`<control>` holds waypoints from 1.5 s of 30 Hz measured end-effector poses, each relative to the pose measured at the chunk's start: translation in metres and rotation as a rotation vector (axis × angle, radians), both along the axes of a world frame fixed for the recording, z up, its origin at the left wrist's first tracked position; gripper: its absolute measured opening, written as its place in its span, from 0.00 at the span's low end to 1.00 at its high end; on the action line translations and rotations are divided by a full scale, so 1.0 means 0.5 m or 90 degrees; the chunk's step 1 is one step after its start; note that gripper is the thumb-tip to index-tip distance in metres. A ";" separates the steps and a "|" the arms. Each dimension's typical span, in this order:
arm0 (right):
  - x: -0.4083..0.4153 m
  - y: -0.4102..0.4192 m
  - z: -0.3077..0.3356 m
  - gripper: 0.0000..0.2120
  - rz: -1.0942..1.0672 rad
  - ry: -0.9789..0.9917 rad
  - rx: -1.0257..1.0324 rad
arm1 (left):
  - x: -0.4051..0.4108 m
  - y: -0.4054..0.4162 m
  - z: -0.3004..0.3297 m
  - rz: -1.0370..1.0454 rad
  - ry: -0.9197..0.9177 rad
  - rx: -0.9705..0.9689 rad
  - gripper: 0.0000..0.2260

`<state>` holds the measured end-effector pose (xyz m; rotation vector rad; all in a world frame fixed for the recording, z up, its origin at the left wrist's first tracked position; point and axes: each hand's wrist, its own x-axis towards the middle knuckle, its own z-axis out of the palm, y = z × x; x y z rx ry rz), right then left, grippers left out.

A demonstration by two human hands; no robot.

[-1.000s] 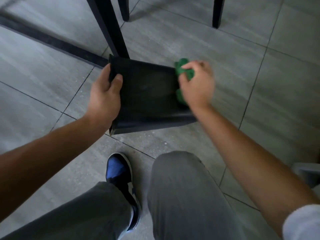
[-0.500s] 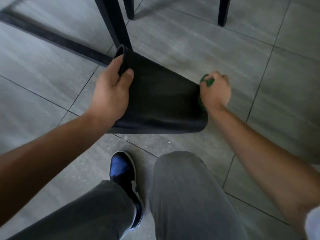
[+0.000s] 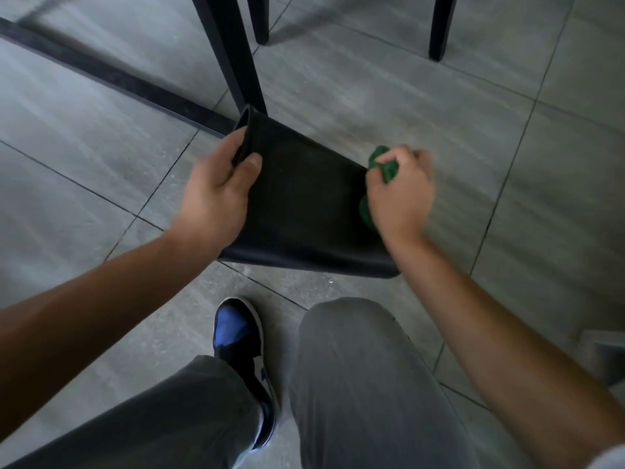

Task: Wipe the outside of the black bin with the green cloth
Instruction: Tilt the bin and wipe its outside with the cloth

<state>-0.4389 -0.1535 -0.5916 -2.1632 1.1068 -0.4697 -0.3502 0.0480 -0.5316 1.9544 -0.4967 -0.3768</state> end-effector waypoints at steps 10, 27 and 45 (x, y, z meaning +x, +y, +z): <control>0.076 -0.038 -0.024 0.08 0.027 0.032 -0.029 | 0.045 0.032 -0.046 0.100 0.031 0.019 0.13; -0.001 -0.027 -0.019 0.07 -0.020 0.059 -0.038 | 0.026 0.014 -0.012 -0.010 -0.035 0.043 0.14; 0.063 0.154 0.067 0.04 0.168 -0.209 -0.044 | 0.023 -0.044 -0.003 -0.004 -0.077 0.054 0.13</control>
